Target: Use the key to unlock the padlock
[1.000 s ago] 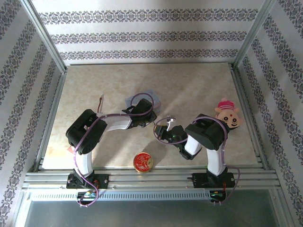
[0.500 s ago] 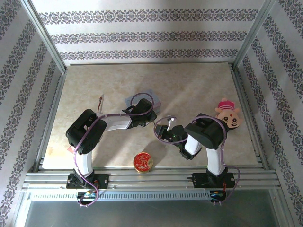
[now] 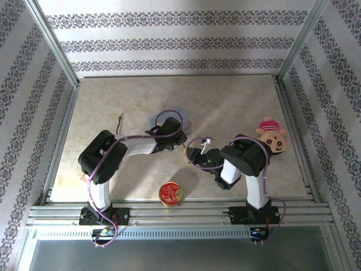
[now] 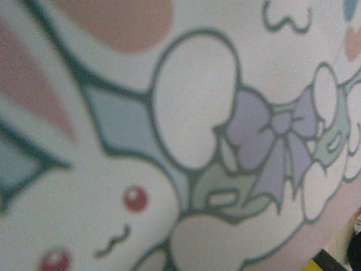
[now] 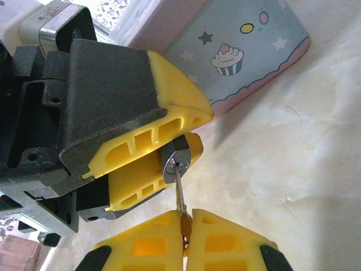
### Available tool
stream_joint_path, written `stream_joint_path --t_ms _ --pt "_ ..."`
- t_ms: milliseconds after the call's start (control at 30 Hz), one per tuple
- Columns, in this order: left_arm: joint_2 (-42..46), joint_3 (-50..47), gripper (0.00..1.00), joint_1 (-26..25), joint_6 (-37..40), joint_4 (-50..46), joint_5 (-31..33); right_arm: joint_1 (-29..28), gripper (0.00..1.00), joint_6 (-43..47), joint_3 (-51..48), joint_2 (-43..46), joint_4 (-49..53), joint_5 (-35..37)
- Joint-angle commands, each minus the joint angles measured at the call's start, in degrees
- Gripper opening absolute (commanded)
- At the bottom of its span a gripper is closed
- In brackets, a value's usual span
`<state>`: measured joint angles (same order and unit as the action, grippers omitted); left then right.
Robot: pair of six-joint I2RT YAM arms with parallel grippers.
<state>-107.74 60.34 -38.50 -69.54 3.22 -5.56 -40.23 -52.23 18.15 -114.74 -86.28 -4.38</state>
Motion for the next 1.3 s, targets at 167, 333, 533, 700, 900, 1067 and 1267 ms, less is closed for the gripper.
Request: stream_joint_path --t_ms 167,333,533,700,900,1067,1267 --pt "-0.8 -0.1 0.01 -0.7 -0.3 -3.2 -2.6 0.1 0.0 -2.6 3.5 -3.4 12.3 0.3" --pt "-0.6 -0.1 0.01 -0.9 -0.5 -3.3 -2.6 -0.8 0.0 -2.3 3.9 -3.2 13.5 0.4" --pt "-0.8 0.0 0.01 -1.2 -0.7 -3.4 -2.6 -0.9 0.0 -2.1 3.4 -2.1 13.6 0.2" --pt "-0.1 -0.4 0.01 -1.2 -0.9 -3.1 -2.5 -1.0 0.0 -1.8 2.5 -1.0 13.9 -0.3" --pt "0.1 -1.0 0.01 -1.8 -1.0 -2.7 -2.6 -0.9 0.0 -2.8 2.5 -0.7 13.6 -0.5" --pt "-0.6 -0.8 0.01 -1.8 -1.5 -2.0 -3.7 -0.7 0.0 -3.6 3.7 -0.5 13.4 -0.4" --pt "-0.3 -0.8 0.01 -1.9 -1.4 -2.1 -3.6 -1.3 0.0 -6.4 2.5 -0.4 9.5 4.3"
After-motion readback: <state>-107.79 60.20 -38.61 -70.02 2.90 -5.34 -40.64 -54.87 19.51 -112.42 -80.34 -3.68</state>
